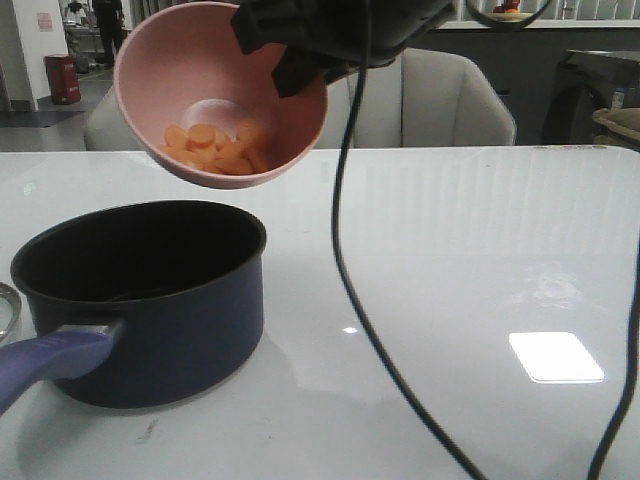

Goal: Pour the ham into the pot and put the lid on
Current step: 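Lift the pink bowl and carry it over the saucepan, then tilt the pink bowl to pour the orange slices into the saucepan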

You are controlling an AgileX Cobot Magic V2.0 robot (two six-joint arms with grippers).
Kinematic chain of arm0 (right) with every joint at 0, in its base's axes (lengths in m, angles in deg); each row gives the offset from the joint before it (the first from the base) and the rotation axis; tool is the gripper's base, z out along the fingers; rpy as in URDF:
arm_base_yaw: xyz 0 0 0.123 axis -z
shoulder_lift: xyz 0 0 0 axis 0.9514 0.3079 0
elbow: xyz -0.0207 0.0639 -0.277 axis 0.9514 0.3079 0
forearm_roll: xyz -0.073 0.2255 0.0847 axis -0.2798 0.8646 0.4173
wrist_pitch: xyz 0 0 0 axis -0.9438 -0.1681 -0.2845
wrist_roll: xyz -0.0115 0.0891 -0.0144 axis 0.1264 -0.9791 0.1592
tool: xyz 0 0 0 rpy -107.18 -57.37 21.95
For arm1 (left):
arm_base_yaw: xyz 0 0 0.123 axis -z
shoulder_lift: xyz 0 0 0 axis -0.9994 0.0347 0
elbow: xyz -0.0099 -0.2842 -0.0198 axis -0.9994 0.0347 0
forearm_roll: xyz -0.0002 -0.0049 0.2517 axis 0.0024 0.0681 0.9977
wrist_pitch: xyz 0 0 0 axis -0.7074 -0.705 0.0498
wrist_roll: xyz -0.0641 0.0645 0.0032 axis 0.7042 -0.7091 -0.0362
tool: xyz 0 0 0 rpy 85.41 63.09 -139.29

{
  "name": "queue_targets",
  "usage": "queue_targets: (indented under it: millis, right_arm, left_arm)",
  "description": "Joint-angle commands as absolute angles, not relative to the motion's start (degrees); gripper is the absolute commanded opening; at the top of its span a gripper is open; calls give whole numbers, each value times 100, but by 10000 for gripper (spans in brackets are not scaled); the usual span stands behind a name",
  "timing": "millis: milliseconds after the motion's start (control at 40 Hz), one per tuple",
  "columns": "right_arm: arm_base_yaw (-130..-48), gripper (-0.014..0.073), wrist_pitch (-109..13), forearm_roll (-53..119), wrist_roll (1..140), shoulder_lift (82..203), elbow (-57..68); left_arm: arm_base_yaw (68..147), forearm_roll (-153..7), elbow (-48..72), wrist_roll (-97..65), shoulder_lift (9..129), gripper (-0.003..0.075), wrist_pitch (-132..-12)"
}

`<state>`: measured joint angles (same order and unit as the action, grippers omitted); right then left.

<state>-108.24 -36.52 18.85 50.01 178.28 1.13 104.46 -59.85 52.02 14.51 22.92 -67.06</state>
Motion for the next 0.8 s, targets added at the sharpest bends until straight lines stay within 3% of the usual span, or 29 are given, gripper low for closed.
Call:
queue_targets:
  millis: [0,300,649,774]
  right_arm:
    - [-10937,137,-2378,1824,5324,17816,-82]
    - [-11094,137,122,1824,6656,18468,-40]
    - [-11094,137,3702,1824,6790,18709,697]
    - [-11094,137,3919,1660,6806,18890,709]
  left_arm:
    - [10493,-6027,5050,1448,2352,556,-7138]
    - [10493,-6027,5050,1448,2352,556,-7138]
    - [10493,-6027,5050,1448,2352,556,-7138]
    - [10493,-6027,5050,1448,2352,556,-7138]
